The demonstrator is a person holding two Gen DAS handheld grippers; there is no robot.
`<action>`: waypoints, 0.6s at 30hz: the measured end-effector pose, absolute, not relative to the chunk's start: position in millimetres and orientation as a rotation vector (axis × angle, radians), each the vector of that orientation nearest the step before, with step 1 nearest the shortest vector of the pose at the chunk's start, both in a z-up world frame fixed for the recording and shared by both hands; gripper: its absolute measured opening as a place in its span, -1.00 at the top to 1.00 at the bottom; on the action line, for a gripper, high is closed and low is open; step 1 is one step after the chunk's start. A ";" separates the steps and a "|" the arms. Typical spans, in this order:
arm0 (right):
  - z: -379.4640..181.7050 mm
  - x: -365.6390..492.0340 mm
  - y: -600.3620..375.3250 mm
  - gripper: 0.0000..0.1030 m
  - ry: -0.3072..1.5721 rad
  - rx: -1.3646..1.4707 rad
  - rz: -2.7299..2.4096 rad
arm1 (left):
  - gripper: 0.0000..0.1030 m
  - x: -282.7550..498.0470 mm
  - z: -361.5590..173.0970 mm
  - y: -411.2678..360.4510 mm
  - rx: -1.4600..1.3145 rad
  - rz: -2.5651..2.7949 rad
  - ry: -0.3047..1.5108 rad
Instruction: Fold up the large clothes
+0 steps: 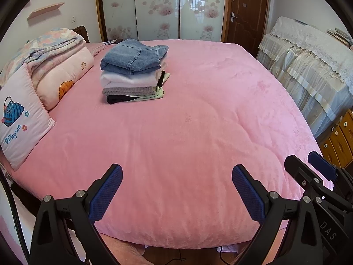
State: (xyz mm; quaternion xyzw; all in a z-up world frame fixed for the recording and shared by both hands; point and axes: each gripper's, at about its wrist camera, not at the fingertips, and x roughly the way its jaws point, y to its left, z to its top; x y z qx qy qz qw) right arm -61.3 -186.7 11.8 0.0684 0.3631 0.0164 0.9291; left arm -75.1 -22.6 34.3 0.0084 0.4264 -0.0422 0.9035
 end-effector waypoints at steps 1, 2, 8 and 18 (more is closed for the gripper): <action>11.9 -61.4 -186.1 -0.24 0.745 0.140 0.033 | -0.92 -75.0 34.0 -22.6 0.017 -0.088 0.883; 12.2 -61.5 -185.5 -0.24 0.744 0.141 0.033 | -0.92 -75.4 33.9 -22.8 0.015 -0.088 0.883; 12.5 -61.5 -186.5 -0.24 0.742 0.143 0.038 | -0.92 -76.0 31.0 -23.0 0.017 -0.091 0.894; 9.3 -65.0 -185.4 -0.24 0.736 0.141 0.046 | -0.92 -77.0 28.4 -24.3 0.022 -0.093 0.904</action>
